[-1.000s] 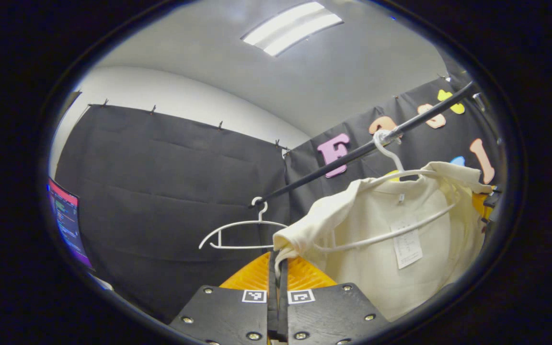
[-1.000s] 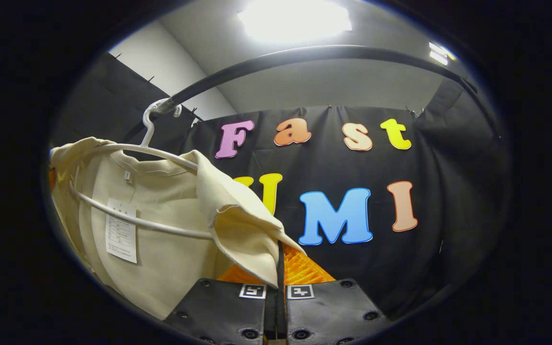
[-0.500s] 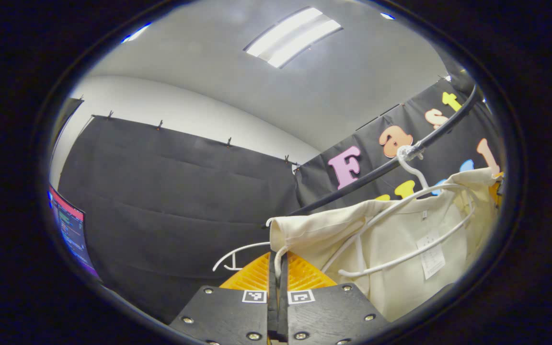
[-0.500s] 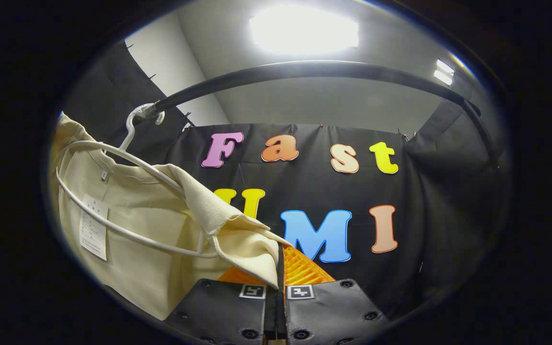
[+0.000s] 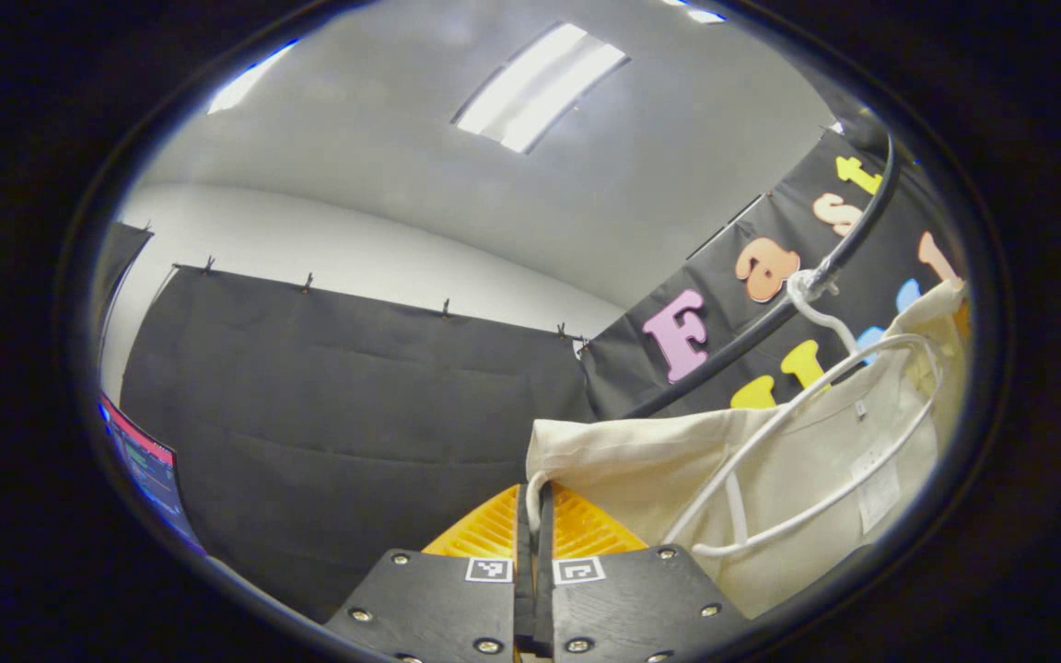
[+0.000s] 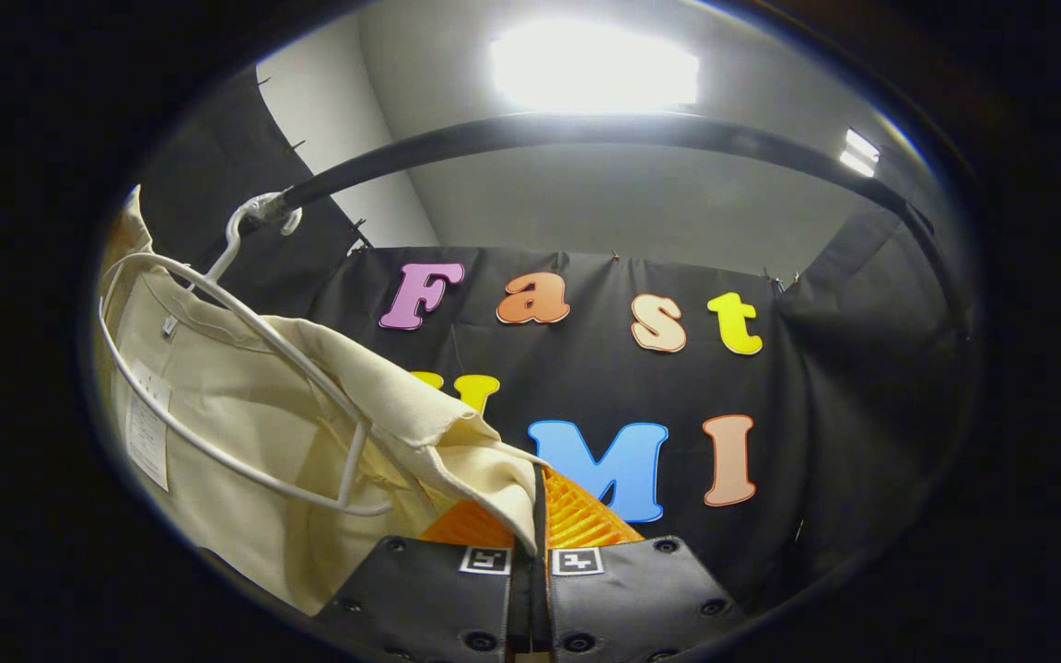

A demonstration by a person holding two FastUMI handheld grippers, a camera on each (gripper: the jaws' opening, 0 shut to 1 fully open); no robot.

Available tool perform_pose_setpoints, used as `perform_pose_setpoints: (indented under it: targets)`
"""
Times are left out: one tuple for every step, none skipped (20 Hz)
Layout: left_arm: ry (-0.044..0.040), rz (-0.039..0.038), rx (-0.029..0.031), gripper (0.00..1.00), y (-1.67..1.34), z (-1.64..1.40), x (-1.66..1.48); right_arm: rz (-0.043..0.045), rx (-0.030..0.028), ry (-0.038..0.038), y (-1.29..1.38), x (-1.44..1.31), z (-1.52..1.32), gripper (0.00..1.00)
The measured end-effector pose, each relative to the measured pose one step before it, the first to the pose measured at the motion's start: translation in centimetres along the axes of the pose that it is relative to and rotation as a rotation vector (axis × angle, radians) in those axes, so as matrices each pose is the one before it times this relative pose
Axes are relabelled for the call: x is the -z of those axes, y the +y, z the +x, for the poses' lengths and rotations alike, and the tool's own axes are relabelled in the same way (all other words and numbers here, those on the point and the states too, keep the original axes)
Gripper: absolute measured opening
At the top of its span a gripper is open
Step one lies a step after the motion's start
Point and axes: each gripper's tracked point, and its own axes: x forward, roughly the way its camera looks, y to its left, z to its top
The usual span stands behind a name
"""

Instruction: Grasp the clothes on the hanger with both hands and then place them into the laundry hamper below.

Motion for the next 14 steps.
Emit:
perform_pose_setpoints:
  targets:
    - [0.00144,-0.00222,0.00142,0.02,-0.112,0.231,0.163,-0.0113,0.0041,-0.01114,-0.201,-0.216,0.388,0.02]
    - [0.00339,0.00082,0.00444,0.03,-0.16,0.434,0.269,-0.00708,0.00145,-0.00652,-0.151,-0.039,0.377,0.02]
    - [0.00332,-0.00224,0.00613,0.03,-0.07,0.419,0.281,-0.00069,0.00162,-0.00125,-0.013,0.157,0.421,0.02]
    - [0.00203,-0.00709,0.00676,0.03,-0.064,0.4,0.246,0.00443,-0.00271,0.0021,0.082,0.228,0.413,0.01]
    - [0.00264,-0.00764,0.00609,0.02,0.045,0.306,0.171,0.00126,-0.00351,0.00546,0.158,0.194,0.206,0.02]
    - [0.00107,-0.00814,0.00655,0.01,-0.055,0.304,0.124,-0.00014,-0.00721,0.01,0.235,0.191,0.379,0.02]
    - [0.00212,-0.00129,0.00033,0.01,0.218,0.264,0.224,0.00381,0.00335,0.00973,-0.071,0.334,0.365,0.02]
    - [0.00116,-0.00207,0.00087,0.01,0.193,0.373,0.226,0.01251,-0.00115,0.00574,-0.197,0.37,0.487,0.02]
    - [0.00937,-0.01025,0.00574,0.01,-0.065,0.337,0.329,0.02291,-0.00868,0.00931,-0.175,0.518,0.801,0.02]
    - [0.00858,-0.01754,0.01158,0.01,-0.211,0.138,0.312,0.02507,-0.01315,0.02332,0.341,0.89,0.647,0.02]
    - [-0.00429,-0.00775,0.00692,0.01,-0.377,0.183,0.336,0.01445,-0.0102,0.01109,0.222,0.842,0.463,0.02]
    - [-0.00637,0.01738,-0.00092,0.03,-0.176,0.172,0.321,-0.00836,-0.00635,0.00742,0.224,0.729,0.25,0.02]
    - [-0.00465,0.02034,0.00207,0.01,-0.216,-0.157,0.221,-0.01712,-0.00121,0.00909,0.159,0.767,-0.104,0.02]
    - [0.00171,0.01456,0.00374,0.01,-0.246,-0.334,0.342,-0.00563,-0.00395,0.01334,0.186,0.592,-0.011,0.02]
